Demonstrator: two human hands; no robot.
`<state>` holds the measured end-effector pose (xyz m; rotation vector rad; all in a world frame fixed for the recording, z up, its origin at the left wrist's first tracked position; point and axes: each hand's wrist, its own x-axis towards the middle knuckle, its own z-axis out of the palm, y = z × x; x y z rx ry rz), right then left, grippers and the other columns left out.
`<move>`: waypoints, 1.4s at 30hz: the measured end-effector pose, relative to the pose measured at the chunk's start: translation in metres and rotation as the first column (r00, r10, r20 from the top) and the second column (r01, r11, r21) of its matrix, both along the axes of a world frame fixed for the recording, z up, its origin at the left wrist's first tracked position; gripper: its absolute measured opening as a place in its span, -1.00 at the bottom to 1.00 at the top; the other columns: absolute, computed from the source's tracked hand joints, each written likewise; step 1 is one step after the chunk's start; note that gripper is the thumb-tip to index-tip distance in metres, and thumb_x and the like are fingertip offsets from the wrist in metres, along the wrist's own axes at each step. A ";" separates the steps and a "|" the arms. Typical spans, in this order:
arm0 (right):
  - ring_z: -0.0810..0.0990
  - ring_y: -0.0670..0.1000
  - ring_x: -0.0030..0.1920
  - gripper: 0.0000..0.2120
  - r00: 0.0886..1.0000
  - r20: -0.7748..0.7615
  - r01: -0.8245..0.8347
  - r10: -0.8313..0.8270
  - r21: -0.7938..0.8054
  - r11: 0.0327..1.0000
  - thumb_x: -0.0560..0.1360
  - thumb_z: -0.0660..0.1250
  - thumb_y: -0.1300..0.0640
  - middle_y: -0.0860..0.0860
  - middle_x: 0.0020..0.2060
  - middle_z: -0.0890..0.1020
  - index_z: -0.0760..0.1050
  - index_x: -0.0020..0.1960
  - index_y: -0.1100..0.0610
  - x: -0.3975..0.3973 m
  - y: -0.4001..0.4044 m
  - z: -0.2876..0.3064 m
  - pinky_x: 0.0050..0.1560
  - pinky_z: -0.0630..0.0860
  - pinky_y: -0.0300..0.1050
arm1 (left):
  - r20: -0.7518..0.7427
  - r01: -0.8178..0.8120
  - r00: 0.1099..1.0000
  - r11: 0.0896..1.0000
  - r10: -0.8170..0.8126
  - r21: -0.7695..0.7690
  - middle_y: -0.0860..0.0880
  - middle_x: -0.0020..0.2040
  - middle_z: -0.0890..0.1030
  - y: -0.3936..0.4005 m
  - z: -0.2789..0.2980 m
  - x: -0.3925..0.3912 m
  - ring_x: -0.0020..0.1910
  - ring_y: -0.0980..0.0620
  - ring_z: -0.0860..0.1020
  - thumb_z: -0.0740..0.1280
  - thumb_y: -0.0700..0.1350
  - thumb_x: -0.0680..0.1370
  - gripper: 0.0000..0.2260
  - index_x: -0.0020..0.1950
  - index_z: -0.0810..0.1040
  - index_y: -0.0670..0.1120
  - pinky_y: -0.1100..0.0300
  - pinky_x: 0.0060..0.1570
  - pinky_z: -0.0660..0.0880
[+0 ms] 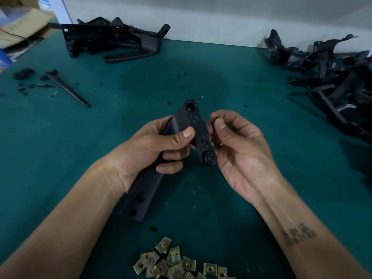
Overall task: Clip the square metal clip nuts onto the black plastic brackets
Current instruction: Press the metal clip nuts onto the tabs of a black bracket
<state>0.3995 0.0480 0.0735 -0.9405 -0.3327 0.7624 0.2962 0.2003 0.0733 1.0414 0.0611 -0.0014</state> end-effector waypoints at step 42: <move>0.70 0.07 -0.18 -0.88 0.993 0.098 0.063 -0.066 0.026 0.998 0.33 0.43 0.38 0.14 -0.22 0.70 0.66 -0.29 0.20 -0.008 0.000 0.003 -0.03 0.63 -0.12 | 0.048 -0.242 0.970 0.945 0.237 0.222 -0.07 -0.28 0.51 0.001 -0.001 -0.001 -0.49 0.13 0.21 0.37 -0.14 0.53 -0.90 -0.10 0.49 -0.13 0.33 -0.58 0.23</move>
